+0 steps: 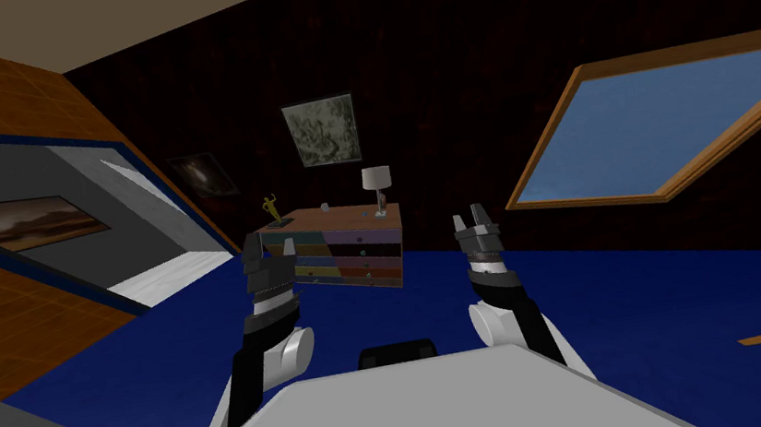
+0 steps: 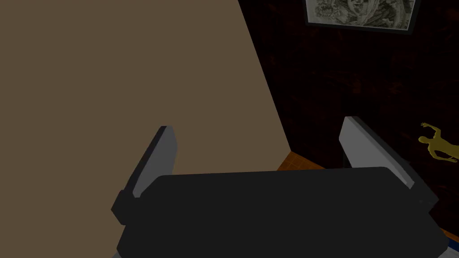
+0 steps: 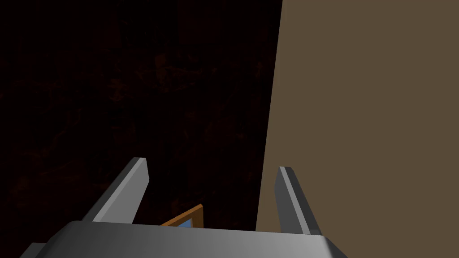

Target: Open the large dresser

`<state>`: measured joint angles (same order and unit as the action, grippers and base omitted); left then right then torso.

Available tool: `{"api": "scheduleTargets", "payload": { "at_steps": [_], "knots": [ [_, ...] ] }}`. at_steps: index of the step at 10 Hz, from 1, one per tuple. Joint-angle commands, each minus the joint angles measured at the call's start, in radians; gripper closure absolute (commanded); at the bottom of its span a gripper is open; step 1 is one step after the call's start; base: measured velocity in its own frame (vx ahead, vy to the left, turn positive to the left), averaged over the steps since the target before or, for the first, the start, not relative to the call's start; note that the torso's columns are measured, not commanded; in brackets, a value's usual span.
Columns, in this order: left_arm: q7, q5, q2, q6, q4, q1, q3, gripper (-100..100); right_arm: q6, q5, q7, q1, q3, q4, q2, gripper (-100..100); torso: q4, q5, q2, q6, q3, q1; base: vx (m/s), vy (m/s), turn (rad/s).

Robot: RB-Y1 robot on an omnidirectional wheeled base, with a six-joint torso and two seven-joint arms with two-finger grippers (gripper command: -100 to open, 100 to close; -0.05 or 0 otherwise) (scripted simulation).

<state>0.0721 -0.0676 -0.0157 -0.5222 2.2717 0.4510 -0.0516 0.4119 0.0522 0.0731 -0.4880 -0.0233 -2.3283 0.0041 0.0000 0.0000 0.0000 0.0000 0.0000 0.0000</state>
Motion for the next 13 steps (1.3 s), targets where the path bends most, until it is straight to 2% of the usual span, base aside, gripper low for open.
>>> {"api": "scheduleTargets", "payload": {
  "at_steps": [1, 9, 10, 11, 13],
  "knots": [
    [0.0, 0.0, 0.0, 0.0, 0.0, 0.0, 0.0, 0, 0.0, 0.0, 0.0, 0.0, 0.0, 0.0, 0.0, 0, 0.041, 0.0, 0.04, 0.0, -0.082, 0.0, 0.0, 0.0, 0.0],
    [0.0, 0.0, 0.0, 0.0, 0.0, 0.0, 0.0, 0, 0.0, 0.0, 0.0, 0.0, 0.0, 0.0, 0.0, 0, 0.617, 0.0, 0.618, 0.0, -1.234, 0.0, 0.0, 0.0, 0.0],
    [0.0, 0.001, 0.036, 0.001, -0.01, -0.003, 0.0, -100, 0.0, 0.0, 0.0, 0.0, 0.0, 0.0, 0.0, 0, 0.691, 0.0, 0.691, 0.0, -1.382, 0.0, 0.023, -0.003, -0.005],
    [0.0, 0.001, 0.061, 0.001, -0.02, -0.006, 0.001, -100, 0.0, 0.0, 0.0, 0.0, 0.0, 0.0, 0.0, 0, 0.724, 0.0, 0.724, 0.0, -1.451, 0.0, 0.031, -0.003, -0.012],
    [0.0, 0.003, 0.103, 0.004, -0.049, -0.013, 0.001, -100, 0.0, 0.0, 0.0, 0.0, 0.0, 0.0, 0.0, 0, 0.736, 0.0, 0.736, 0.0, -1.476, 0.0, 0.049, -0.008, -0.013]
  ]
}}
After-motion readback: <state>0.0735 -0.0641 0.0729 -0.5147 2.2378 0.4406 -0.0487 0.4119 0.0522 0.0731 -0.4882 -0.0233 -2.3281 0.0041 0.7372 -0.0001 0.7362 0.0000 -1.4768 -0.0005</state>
